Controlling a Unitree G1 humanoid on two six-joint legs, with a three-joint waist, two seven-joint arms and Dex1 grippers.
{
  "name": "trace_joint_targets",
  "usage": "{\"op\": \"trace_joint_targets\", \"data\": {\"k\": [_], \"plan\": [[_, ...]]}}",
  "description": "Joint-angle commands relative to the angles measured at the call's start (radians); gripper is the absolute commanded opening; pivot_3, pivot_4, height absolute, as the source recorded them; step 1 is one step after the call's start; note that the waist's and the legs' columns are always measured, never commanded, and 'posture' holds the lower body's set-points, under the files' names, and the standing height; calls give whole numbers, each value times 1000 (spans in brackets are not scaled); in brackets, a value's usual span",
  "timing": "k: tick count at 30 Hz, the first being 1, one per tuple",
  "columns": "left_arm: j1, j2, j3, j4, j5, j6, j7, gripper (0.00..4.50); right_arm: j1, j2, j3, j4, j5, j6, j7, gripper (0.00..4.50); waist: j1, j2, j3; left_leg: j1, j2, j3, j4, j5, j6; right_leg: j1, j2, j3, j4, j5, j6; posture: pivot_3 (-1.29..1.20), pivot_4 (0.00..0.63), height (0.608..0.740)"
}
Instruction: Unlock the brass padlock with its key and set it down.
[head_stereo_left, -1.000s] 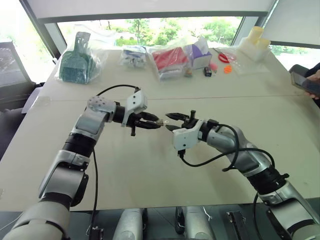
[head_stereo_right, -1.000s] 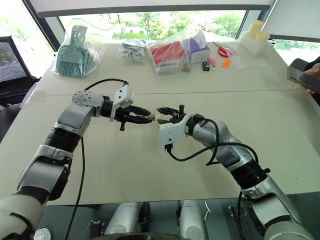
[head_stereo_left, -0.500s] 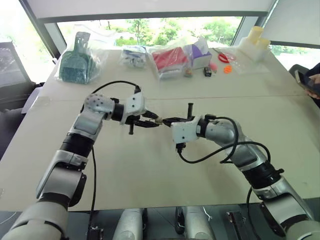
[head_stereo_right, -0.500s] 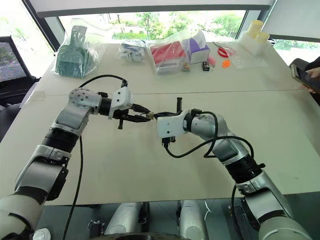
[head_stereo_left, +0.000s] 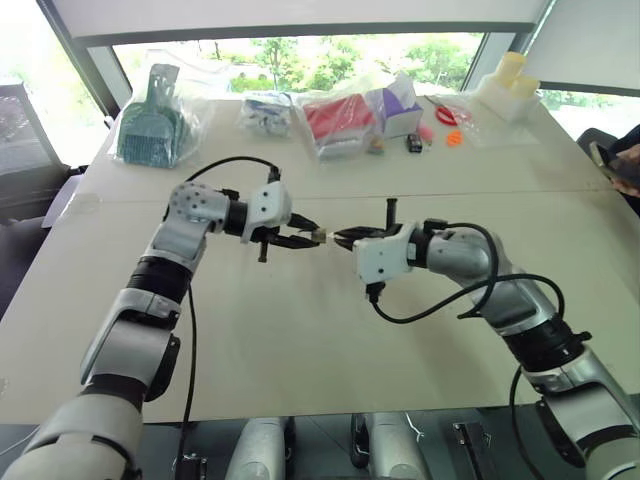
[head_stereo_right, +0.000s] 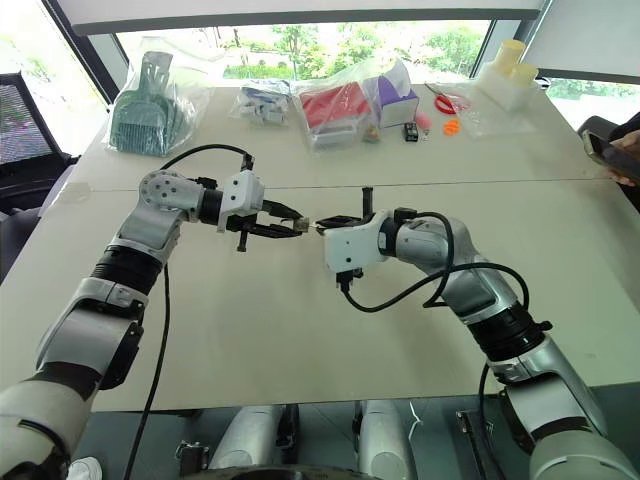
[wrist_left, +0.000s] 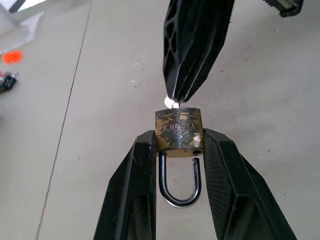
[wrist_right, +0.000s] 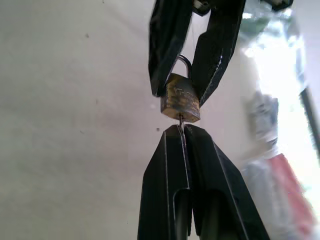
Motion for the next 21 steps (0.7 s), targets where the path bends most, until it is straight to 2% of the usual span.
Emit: {"op": "trace_joint_targets", "data": {"k": [1,6,20,21], "plan": [[-17,10,33,-23,-35,67,-30,715,-1,-24,-19,28,-50,-181,-80,1898,1,0,0,0,0,0,0,0,0,0,0,0,0,0,0,0,150,740],[-30,15,52,-85,-82,195,-84,715,-25,-17,-24,63,-81,-299,-139,4334,2,0,0,0,0,0,0,0,0,0,0,0,0,0,0,0,150,740],[4,23,57,-231,-126,331,-91,715,-70,48,-5,129,-141,-380,-178,4334,2,0,0,0,0,0,0,0,0,0,0,0,0,0,0,0,150,740],[5,24,55,-236,-127,333,-91,715,-71,50,-4,131,-145,-387,-183,4098,2,0,0,0,0,0,0,0,0,0,0,0,0,0,0,0,150,740]]}}
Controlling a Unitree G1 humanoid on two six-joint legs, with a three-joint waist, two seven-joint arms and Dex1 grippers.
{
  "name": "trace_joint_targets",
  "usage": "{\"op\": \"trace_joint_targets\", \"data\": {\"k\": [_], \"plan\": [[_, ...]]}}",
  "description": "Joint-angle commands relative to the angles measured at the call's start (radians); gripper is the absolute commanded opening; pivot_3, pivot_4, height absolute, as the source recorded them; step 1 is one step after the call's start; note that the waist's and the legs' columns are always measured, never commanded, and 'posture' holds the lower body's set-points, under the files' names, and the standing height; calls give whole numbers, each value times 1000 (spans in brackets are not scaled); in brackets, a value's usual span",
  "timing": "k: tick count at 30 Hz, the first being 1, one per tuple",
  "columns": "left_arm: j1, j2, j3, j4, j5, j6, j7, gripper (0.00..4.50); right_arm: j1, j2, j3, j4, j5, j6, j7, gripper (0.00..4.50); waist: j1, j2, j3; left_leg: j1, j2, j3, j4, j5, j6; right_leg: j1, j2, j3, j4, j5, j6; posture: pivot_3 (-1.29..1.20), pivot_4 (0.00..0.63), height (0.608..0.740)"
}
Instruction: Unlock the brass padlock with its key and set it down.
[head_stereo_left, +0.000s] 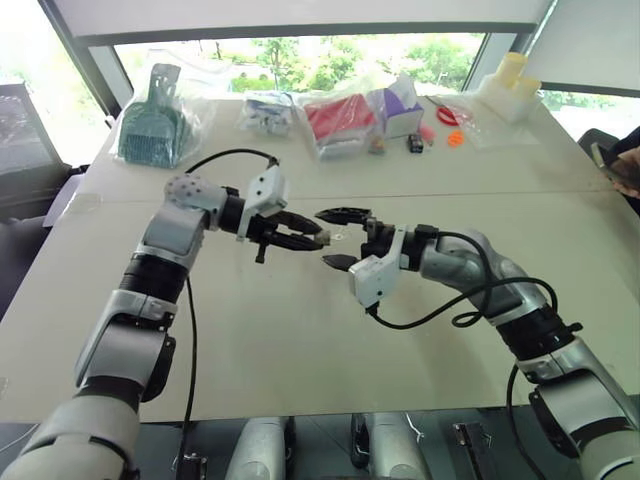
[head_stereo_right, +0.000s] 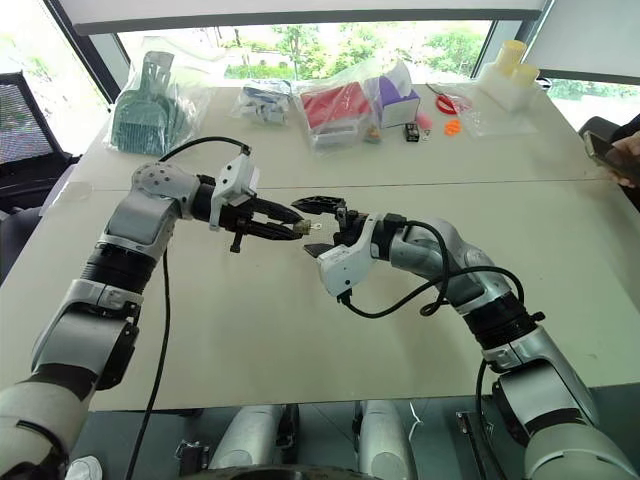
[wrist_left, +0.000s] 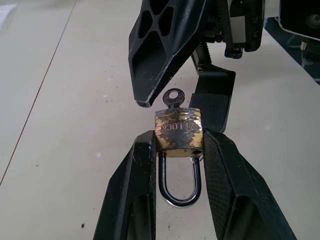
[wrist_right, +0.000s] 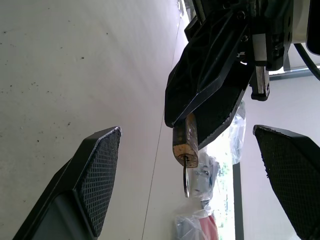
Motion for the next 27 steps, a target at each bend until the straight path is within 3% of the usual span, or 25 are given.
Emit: {"op": "trace_joint_targets", "data": {"k": [1,3,9,17,25,27], "plan": [[-6,10,25,-48,-21,12,0,715,-24,6,-14,-7,-10,-25,-25,3823,0,0,0,0,0,0,0,0,0,0,0,0,0,0,0,0,150,740],[-3,13,22,-55,-23,20,-4,715,-27,9,-14,-3,-16,-29,-30,3054,-1,0,0,0,0,0,0,0,0,0,0,0,0,0,0,0,150,740],[2,15,19,-63,-21,29,-7,715,-27,9,-17,-1,-29,-42,-42,55,-1,0,0,0,0,0,0,0,0,0,0,0,0,0,0,0,150,740],[7,19,13,-61,-7,19,2,715,-27,6,-18,6,-39,-51,-42,55,-1,0,0,0,0,0,0,0,0,0,0,0,0,0,0,0,150,740],[21,50,44,-72,-9,12,49,4324,-23,1,-20,18,-35,-40,-34,0,-1,0,0,0,0,0,0,0,0,0,0,0,0,0,0,0,150,740],[22,57,56,-74,-14,-5,60,4422,-22,-1,-21,20,-35,-40,-34,0,-1,0,0,0,0,0,0,0,0,0,0,0,0,0,0,0,150,740]]}}
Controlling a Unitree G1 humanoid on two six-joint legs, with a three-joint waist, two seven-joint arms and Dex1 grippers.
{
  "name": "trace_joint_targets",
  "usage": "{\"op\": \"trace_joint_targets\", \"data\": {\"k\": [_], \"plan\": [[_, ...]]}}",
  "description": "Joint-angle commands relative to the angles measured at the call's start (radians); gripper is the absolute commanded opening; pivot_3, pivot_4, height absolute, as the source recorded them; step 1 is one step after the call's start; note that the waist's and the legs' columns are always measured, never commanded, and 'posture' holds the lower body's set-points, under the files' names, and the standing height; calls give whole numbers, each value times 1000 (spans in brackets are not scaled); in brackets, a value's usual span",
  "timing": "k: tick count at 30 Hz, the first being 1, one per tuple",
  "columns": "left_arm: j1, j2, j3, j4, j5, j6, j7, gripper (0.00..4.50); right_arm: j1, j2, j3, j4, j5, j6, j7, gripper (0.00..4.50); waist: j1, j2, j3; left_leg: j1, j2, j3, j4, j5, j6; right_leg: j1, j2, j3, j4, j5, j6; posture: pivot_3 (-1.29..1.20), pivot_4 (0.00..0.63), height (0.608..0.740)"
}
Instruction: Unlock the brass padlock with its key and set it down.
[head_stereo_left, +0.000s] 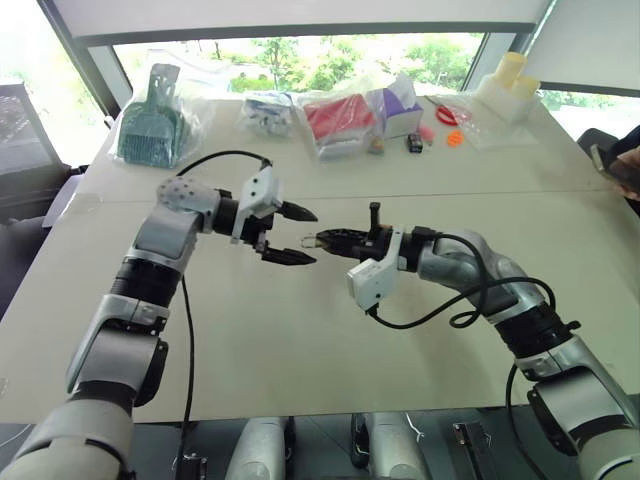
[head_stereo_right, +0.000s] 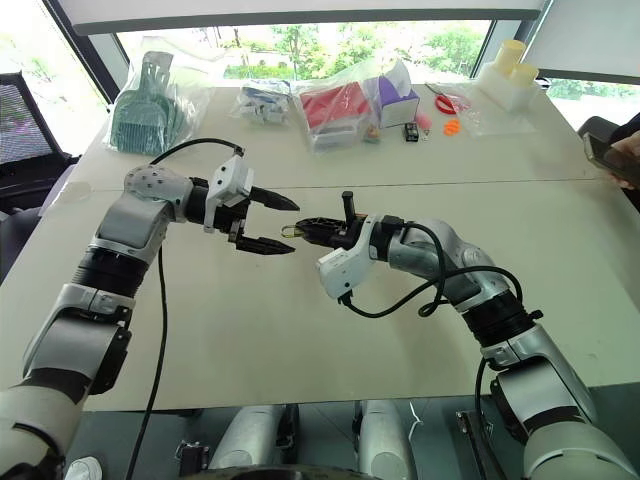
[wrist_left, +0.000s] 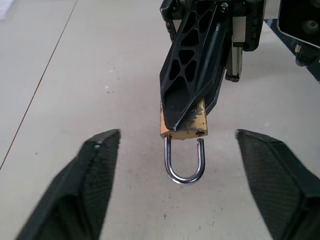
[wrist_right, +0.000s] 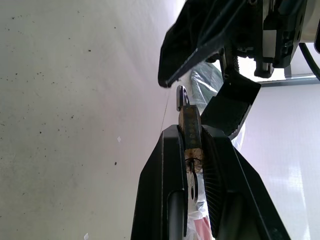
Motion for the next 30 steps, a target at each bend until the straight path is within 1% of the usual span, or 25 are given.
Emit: {"op": "trace_joint_targets", "data": {"k": [1,3,4,5,12,13,17,21,30], "plan": [[-7,19,53,-38,-22,-21,17,4422,-14,-6,-25,-9,24,2,-5,0,0,0,0,0,0,0,0,0,0,0,0,0,0,0,0,0,150,740],[-5,20,67,-42,-40,-11,12,4422,-14,-6,-26,-8,26,4,-4,0,0,0,0,0,0,0,0,0,0,0,0,0,0,0,0,0,150,740],[-3,18,74,-45,-48,-9,11,3815,-13,-5,-26,-8,28,8,-3,0,1,0,0,0,0,0,0,0,0,0,0,0,0,0,0,0,150,740],[-2,18,78,-48,-53,-6,11,3539,-12,-4,-26,-8,28,11,-2,0,1,0,0,0,0,0,0,0,0,0,0,0,0,0,0,0,150,740],[38,24,67,-110,-69,34,-2,365,-15,-3,-24,-9,27,16,-3,0,0,0,0,0,0,0,0,0,0,0,0,0,0,0,0,0,150,740],[46,27,63,-116,-67,35,-6,80,-16,-3,-24,-9,28,17,-3,0,-1,0,0,0,0,0,0,0,0,0,0,0,0,0,0,0,150,740],[72,40,43,-108,-43,33,-20,80,-19,-4,-26,-7,27,16,-5,0,0,0,0,0,0,0,0,0,0,0,0,0,0,0,0,0,150,740],[78,32,35,-82,-30,19,-12,80,-20,-5,-28,-9,28,16,-4,0,1,0,0,0,0,0,0,0,0,0,0,0,0,0,0,0,150,740],[23,-29,30,93,32,-72,65,80,-27,-1,-27,-11,31,21,0,0,1,0,0,0,0,0,0,0,0,0,0,0,0,0,0,0,150,740]]}}
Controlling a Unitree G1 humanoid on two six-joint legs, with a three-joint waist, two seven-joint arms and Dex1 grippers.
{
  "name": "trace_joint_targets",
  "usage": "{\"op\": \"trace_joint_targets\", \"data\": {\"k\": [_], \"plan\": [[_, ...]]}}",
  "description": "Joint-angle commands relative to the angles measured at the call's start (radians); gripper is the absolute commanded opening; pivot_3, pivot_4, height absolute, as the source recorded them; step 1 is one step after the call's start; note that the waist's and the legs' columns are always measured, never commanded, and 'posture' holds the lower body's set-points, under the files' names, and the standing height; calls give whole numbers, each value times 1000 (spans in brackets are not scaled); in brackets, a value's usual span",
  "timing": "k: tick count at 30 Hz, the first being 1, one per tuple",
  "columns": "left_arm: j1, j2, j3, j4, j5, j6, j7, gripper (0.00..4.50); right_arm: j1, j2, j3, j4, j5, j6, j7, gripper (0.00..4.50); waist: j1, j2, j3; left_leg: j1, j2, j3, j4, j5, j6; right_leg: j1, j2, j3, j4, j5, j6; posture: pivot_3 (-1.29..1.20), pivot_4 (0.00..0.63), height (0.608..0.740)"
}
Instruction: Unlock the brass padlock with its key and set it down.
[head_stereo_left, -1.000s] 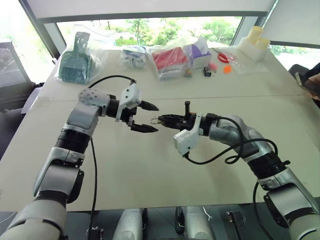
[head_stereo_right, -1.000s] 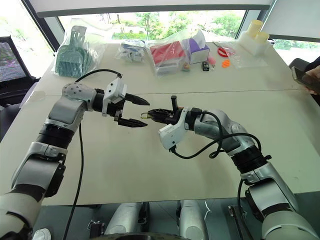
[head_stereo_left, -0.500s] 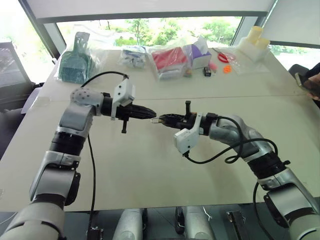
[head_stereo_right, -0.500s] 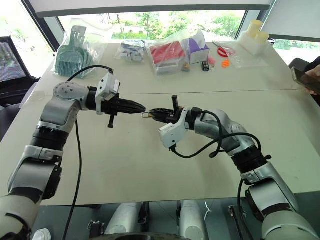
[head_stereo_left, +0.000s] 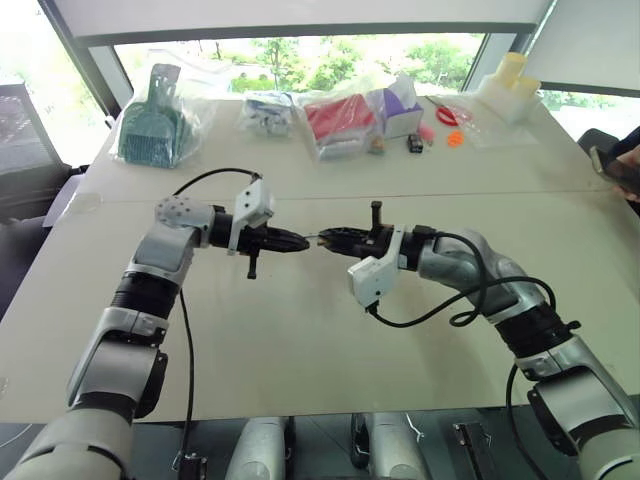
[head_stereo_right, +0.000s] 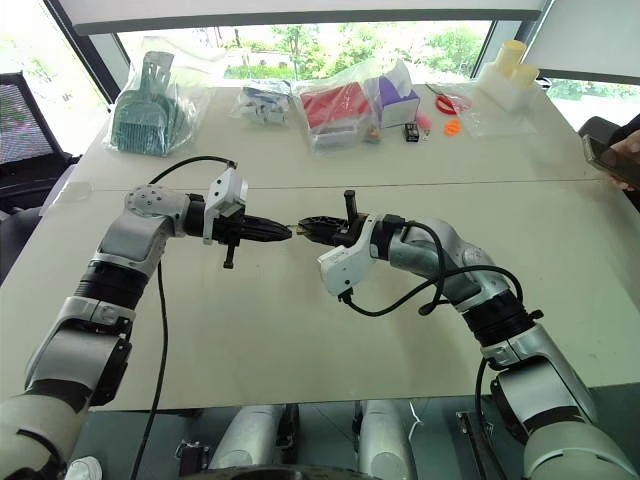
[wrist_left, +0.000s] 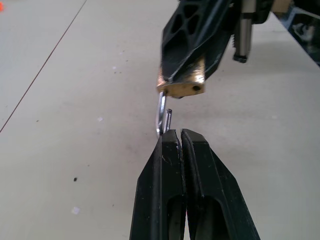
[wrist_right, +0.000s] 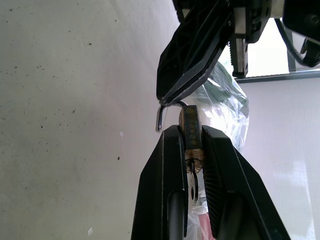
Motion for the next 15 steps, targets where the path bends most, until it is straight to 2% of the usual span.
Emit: {"op": "trace_joint_targets", "data": {"k": [1,6,10,15], "plan": [[-42,-12,10,51,28,-61,32,80,-26,0,-27,-19,29,1,-3,0,0,0,0,0,0,0,0,0,0,0,0,0,0,0,0,0,150,740],[-40,-8,16,69,29,-79,22,80,-23,-1,-27,-19,28,5,-2,0,-1,0,0,0,0,0,0,0,0,0,0,0,0,0,0,0,150,740],[-7,39,20,34,30,-62,-3,80,-7,-4,-23,31,17,11,-14,0,-2,0,0,0,0,0,0,0,0,0,0,0,0,0,0,0,150,740],[77,94,61,-64,8,-9,52,80,-28,13,28,251,-110,-33,-152,0,-6,0,0,1,0,0,0,0,0,0,0,0,0,0,0,0,150,740]]}}
